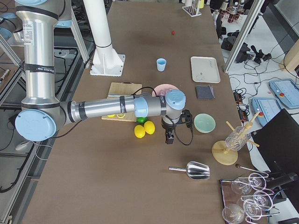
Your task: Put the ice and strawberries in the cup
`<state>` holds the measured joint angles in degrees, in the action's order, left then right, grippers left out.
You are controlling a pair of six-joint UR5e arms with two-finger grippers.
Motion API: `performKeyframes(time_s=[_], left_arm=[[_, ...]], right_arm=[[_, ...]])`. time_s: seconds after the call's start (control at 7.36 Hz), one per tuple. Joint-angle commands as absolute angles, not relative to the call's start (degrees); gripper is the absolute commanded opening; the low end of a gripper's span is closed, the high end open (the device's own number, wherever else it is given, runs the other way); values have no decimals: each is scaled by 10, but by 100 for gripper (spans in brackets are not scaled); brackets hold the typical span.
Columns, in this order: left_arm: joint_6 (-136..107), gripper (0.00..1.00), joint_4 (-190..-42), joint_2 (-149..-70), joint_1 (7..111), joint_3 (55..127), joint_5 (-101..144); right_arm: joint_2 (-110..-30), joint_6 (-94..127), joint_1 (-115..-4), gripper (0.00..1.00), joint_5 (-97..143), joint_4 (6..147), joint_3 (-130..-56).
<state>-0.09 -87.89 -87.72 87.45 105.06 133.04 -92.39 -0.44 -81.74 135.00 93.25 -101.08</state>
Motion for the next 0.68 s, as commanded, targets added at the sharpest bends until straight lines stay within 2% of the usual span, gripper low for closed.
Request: performKeyframes(time_s=[0.0, 0.54], left_arm=[[-1, 98, -895, -869, 875, 1056, 1335], [-7, 98, -904, -843, 882, 1062, 1334]], right_arm=[[-925, -4, -818, 100, 1351, 932, -1012], [-925, -4, -818, 100, 1352, 932, -1016]])
